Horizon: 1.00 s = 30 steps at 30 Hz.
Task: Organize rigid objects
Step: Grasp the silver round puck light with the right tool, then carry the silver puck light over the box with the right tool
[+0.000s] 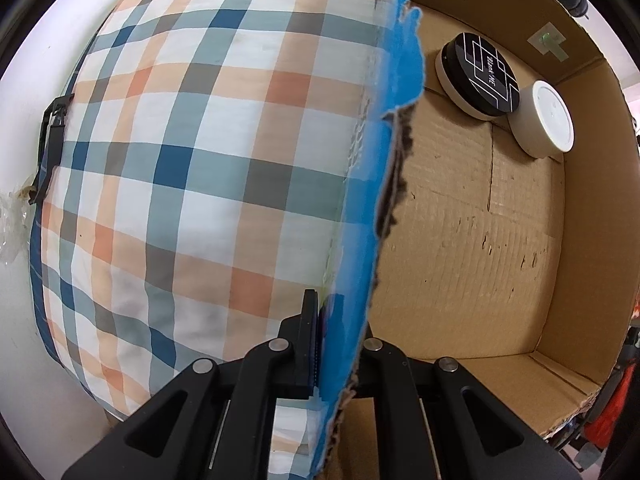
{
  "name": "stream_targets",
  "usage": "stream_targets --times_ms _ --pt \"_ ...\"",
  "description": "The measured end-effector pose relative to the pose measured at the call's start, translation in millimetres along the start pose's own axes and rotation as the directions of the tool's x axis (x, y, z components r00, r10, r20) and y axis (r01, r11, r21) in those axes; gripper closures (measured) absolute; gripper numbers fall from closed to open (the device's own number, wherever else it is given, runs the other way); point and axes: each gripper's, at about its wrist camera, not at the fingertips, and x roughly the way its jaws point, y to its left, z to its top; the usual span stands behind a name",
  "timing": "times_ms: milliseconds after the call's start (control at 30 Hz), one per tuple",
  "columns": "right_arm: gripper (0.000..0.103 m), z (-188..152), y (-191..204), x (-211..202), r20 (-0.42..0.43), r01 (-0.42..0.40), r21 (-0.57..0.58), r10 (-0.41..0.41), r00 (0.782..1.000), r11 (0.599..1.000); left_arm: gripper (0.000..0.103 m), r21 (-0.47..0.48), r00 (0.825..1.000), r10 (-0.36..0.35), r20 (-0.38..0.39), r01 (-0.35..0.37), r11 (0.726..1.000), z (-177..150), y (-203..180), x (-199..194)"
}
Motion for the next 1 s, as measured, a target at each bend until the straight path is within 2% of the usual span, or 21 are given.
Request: stream_targets --times_ms 100,200,267,333,433,600,700,767,933,1000 --pt "0.000 9.7 -2.9 18.2 0.045 0.020 0.016 -0.021 0.999 1.000 0.098 -0.020 1.000 -0.010 0.002 0.010 1.000 -3.2 6.1 -0.4" --pt "0.006 19.1 0.0 39.2 0.044 0.062 0.014 -0.062 0.997 0.998 0.098 -0.034 1.000 -0.018 0.002 0.018 0.999 -3.7 11.2 0.0" --pt "0.018 23.2 0.7 53.5 0.025 0.103 0.018 -0.104 0.994 0.995 0.098 -0.040 1.000 -0.022 0.002 0.022 0.999 -4.0 14.8 -0.3" --pt "0.029 24.8 -4.0 62.9 -0.011 0.113 0.027 -0.112 0.994 0.993 0.098 -0.042 1.000 -0.024 0.002 0.024 0.999 -4.1 18.0 -0.7" --pt "0.029 23.2 -1.9 62.4 -0.016 0.103 -0.025 -0.104 0.994 0.994 0.097 -0.042 1.000 -0.025 0.003 0.025 0.999 -4.9 21.3 -0.8" --pt "0.029 -5.8 1.9 52.4 -0.127 0.033 -0.118 -0.048 0.991 0.992 0.097 -0.024 1.000 -0.012 0.002 0.012 1.000 -7.4 16.8 0.5" --pt "0.029 -35.0 5.6 41.3 -0.219 -0.018 -0.193 -0.025 0.975 0.981 0.097 -0.011 1.000 -0.006 0.004 0.006 1.000 -7.8 14.6 0.4" --pt "0.029 -63.1 7.4 32.6 -0.302 -0.070 -0.245 -0.007 0.953 0.967 0.097 -0.007 1.000 -0.005 0.005 0.005 1.000 -6.4 9.6 1.2" --pt "0.029 -117.2 6.2 22.7 -0.426 -0.113 -0.338 -0.045 0.904 0.934 0.097 0.007 1.000 0.002 0.003 -0.002 1.000 -4.9 0.2 3.9" --pt "0.029 -125.3 8.8 24.0 -0.462 -0.122 -0.377 -0.072 0.884 0.918 0.098 0.012 1.000 0.002 -0.002 -0.002 1.000 -4.2 -3.5 5.1"
